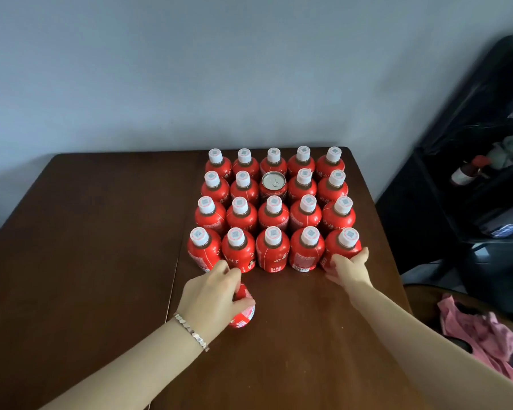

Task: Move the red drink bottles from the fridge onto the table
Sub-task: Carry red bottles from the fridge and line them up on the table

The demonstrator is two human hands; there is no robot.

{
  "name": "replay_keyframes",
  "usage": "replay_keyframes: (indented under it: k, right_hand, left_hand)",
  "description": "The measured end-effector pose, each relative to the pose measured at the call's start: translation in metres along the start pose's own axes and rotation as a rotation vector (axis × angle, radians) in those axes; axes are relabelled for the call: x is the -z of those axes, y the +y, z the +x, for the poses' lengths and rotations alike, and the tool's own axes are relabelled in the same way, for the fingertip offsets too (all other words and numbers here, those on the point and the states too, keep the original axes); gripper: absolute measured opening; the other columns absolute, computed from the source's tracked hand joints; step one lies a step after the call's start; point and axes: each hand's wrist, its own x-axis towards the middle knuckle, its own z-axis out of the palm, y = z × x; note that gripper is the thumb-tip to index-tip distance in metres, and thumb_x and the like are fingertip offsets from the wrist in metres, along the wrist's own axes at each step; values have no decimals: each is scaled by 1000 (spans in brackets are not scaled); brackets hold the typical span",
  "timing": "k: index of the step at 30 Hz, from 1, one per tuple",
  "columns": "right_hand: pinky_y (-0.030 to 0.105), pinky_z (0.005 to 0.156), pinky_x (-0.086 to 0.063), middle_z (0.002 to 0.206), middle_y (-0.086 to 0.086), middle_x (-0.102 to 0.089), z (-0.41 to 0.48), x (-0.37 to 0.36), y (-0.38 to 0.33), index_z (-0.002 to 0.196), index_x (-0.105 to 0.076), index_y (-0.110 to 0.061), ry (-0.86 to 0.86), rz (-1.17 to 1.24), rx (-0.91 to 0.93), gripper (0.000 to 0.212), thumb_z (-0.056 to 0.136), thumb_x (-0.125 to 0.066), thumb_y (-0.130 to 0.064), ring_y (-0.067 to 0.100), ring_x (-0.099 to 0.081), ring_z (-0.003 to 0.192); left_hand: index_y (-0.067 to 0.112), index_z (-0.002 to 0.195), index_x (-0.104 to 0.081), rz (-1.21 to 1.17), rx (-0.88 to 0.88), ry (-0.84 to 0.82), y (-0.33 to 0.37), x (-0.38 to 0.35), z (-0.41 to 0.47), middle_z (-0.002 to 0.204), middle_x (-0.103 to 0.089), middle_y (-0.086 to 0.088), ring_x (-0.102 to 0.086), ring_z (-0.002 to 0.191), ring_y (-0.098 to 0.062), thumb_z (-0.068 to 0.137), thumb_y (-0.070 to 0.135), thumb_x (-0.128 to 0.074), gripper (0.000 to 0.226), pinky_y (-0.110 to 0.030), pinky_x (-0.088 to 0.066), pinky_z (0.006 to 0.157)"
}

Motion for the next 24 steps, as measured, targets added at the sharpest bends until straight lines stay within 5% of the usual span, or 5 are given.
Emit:
replay_keyframes:
  k: [6,9,12,19,24]
  right_hand:
    - [39,84,-52,100,20,-64,9,-8,28,103,-50,0,49,-246,-83,31,80,-57,-19,31,-61,85]
    - [32,64,-44,76,13,-56,-10,-29,41,110,-51,1,-47,-312,-94,34,80,-55,-15,28,-54,68]
    - [30,67,-42,91,9,-51,-21,-53,54,138,-35,-1,-142,-346,-60,65,79,-56,-17,23,-49,79]
    - [21,53,-35,69,-1,-51,-43,-80,72,124,-53,-8,-297,-406,-4,40,84,-52,-12,11,-44,56]
    - [27,64,-43,78,0,-57,-52,-82,75,113,-59,-11,-326,-434,38,29,85,-51,-13,18,-56,76]
  left_hand:
    - [19,88,-50,-2,191,-26,-40,2,3,99,-47,4,-55,84,-14,78,52,-65,38,-24,-43,62]
    - [19,84,-49,-57,229,-65,-56,-4,9,96,-44,4,-49,78,-14,79,43,-69,32,-25,-42,63]
    - [15,92,-58,-189,214,-64,-64,-12,10,103,-47,1,-55,88,-18,82,29,-68,20,-29,-48,73]
    - [17,142,-30,-534,579,130,-75,-28,-2,138,-39,-12,-44,126,-30,68,21,-83,91,-44,-44,99]
    - [20,142,-32,-1112,833,-1,-76,-47,-4,144,-40,-8,-42,130,-31,79,28,-73,75,-48,-46,99]
